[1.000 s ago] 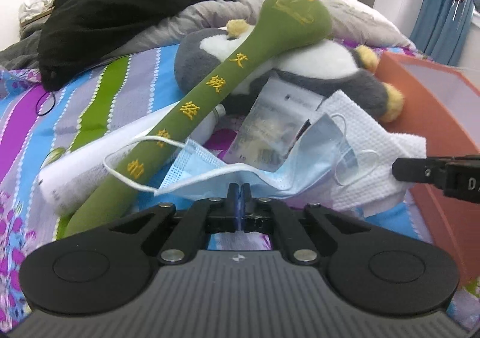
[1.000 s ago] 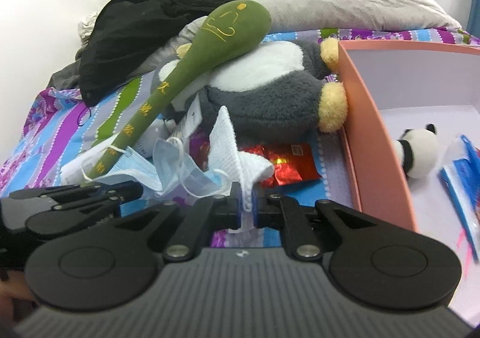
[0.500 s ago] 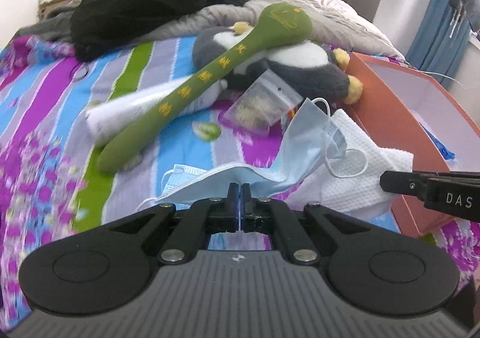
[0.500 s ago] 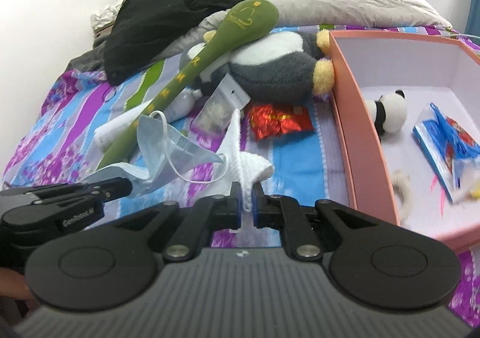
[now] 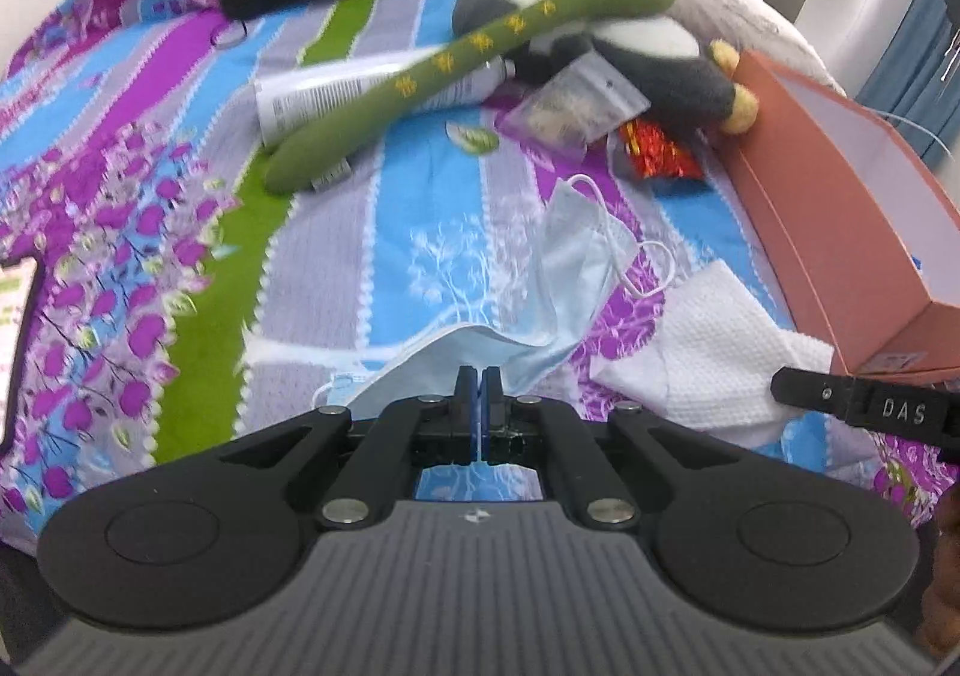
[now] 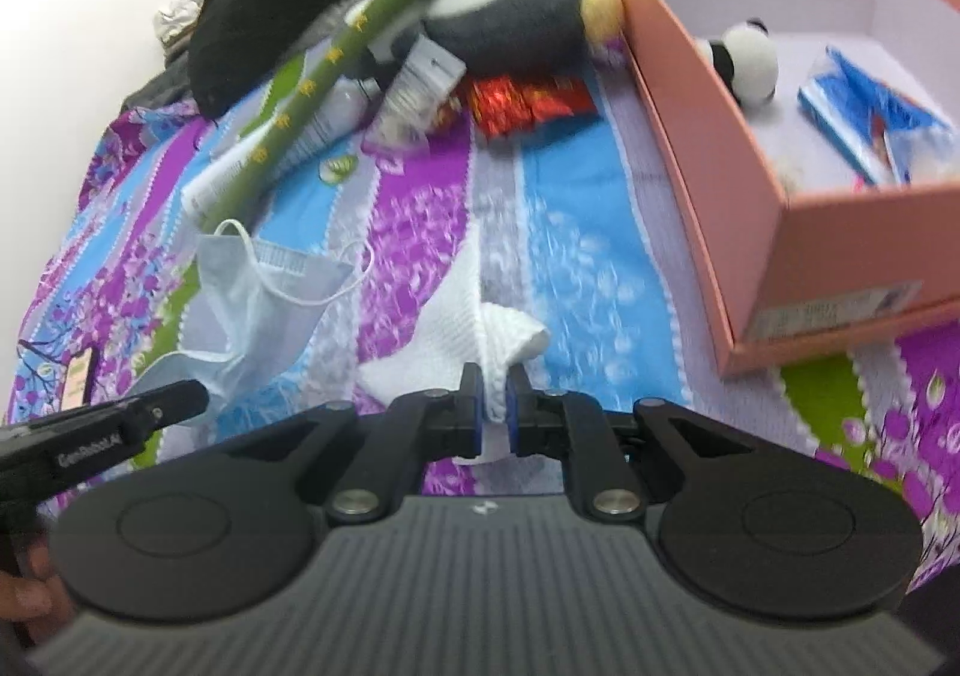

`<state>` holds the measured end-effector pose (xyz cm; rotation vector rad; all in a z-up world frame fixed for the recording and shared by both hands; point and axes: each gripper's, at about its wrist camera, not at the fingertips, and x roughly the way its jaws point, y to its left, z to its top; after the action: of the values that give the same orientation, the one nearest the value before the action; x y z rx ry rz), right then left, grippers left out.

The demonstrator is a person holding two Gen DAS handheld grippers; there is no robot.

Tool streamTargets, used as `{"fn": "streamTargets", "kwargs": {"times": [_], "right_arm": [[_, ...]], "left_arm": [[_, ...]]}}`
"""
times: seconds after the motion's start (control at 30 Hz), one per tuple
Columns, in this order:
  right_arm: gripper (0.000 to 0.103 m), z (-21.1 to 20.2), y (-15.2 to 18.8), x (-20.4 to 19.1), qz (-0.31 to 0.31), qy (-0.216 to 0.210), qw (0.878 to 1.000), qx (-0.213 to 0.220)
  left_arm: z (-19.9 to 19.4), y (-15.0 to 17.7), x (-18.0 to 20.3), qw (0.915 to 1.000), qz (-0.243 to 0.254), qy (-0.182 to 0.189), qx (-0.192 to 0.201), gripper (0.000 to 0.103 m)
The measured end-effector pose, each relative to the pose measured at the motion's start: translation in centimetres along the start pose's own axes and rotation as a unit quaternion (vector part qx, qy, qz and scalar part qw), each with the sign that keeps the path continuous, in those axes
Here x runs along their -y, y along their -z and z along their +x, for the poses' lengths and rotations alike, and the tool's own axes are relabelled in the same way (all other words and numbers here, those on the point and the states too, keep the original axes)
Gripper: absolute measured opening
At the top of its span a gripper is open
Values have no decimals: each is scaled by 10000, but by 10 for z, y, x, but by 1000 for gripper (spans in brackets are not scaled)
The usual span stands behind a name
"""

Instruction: Organize soft objects

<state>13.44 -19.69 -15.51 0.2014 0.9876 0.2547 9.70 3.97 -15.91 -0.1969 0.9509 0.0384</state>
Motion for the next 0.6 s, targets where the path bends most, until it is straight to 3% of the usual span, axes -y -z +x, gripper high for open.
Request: {"fn": "streamTargets", "kwargs": {"times": [0.1,0.2,0.23,0.27,0.33,0.6], "right_arm": [[18,1,5,3,-43,-128,9999,-70],[37,0,9,5,-139,-76,9997,-161],[44,-1,11,6,-170,-44,9997,-162],[46,-4,12,7,-183,-26,9997,-149],[47,-9,15,10,-210,-4,9997,-107],[47,-12,15,6,-740,37,9972,108]], "left_arm": [[5,0,3,9998,12,148,-138,2],[1,0,4,9996,76,234,-121,8],[-1,-1,5,9995,122,275,-121,19],[-4,0,6,9993,187,309,-113,37],[-11,2,9,9988,360,329,-7,50],[-12,8,22,9918,1226,361,84,58]]}}
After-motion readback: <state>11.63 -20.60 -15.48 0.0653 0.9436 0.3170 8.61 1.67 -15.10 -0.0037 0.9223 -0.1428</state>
